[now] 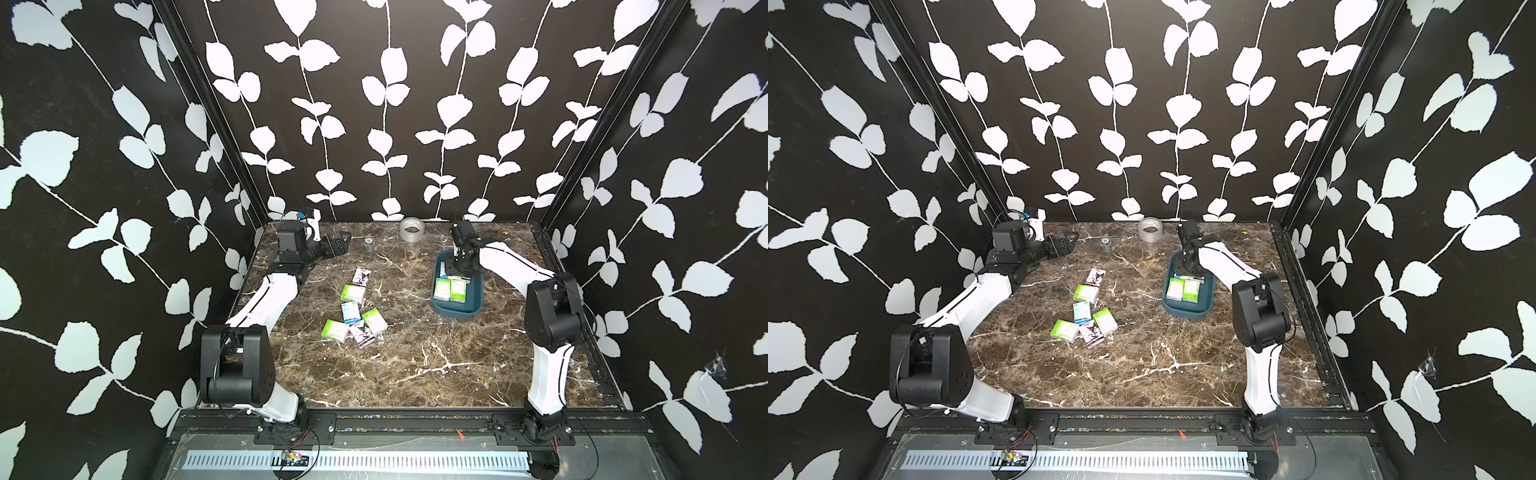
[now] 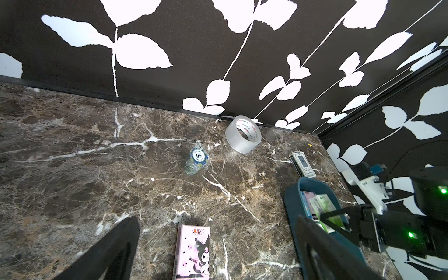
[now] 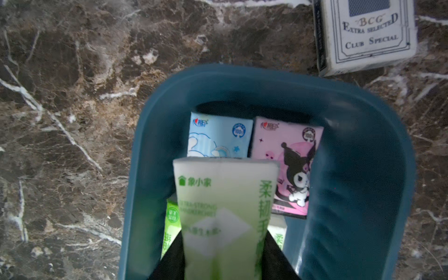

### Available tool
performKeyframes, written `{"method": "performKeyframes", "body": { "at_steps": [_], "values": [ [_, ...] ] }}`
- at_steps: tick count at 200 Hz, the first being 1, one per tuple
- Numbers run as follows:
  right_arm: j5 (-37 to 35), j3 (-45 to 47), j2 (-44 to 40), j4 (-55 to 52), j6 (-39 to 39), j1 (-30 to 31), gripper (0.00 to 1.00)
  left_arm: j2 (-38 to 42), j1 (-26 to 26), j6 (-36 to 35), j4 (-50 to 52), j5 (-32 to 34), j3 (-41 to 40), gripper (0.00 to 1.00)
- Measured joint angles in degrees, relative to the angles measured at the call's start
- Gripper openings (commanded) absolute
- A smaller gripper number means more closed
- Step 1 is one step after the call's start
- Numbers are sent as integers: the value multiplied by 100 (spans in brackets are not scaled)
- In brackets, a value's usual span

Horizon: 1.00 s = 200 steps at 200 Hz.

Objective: Put the pocket tissues into the storage box
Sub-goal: Place the pocket tissues in the storage box.

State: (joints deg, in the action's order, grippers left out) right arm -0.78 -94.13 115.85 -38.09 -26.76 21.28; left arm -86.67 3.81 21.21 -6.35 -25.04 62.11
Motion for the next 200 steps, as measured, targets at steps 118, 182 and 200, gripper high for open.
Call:
{"method": "performKeyframes", "body": {
  "at_steps": [118,182,200],
  "values": [
    [411,-597,649,-17,-114,11,64,55,0,-157,92,79,0,99],
    [732,-433,511,151,-195,9,66,55,0,-177,94,107,0,99],
    [907,-216,334,291,-273,-9,66,55,0,-177,94,111,0,99]
  ]
}}
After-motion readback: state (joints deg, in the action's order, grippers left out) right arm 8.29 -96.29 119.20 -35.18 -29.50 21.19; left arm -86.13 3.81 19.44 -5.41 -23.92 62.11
